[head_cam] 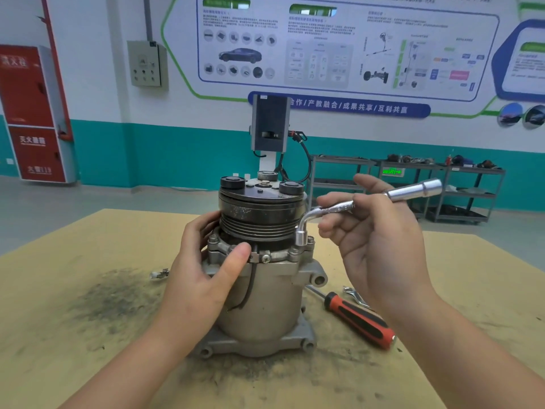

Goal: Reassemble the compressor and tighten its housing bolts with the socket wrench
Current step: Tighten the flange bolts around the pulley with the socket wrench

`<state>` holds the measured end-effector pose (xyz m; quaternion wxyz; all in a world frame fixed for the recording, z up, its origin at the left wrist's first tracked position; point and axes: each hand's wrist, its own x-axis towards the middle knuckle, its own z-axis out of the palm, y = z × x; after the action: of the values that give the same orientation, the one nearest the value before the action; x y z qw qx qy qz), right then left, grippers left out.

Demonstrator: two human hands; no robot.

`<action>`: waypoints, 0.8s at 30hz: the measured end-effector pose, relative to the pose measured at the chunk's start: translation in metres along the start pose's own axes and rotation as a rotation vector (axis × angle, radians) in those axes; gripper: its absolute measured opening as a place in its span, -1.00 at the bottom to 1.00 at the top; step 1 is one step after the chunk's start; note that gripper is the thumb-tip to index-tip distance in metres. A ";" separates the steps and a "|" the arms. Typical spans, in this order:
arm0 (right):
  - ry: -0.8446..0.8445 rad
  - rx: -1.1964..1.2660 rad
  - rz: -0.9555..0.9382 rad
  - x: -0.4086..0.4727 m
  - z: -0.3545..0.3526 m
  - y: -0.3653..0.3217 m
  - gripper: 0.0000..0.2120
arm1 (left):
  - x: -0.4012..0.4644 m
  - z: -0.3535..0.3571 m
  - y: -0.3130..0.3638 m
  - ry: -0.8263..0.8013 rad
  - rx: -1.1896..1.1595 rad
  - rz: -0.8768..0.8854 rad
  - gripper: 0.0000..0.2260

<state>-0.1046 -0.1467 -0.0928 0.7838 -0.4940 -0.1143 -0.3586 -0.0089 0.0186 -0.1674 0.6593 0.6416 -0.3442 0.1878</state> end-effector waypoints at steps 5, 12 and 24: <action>0.013 0.089 0.116 0.004 -0.003 0.004 -0.82 | 0.001 0.000 -0.001 -0.003 -0.002 0.002 -0.59; 0.010 0.168 0.270 0.008 -0.009 0.009 -0.91 | 0.001 -0.001 -0.001 -0.014 0.008 0.005 -0.58; -0.138 -0.046 -0.159 -0.008 -0.010 0.015 -0.92 | 0.001 -0.003 -0.002 -0.052 0.024 -0.045 -0.34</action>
<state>-0.1025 -0.1481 -0.1126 0.7315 -0.5248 -0.1984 -0.3875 -0.0065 0.0212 -0.1679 0.6464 0.6616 -0.3446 0.1602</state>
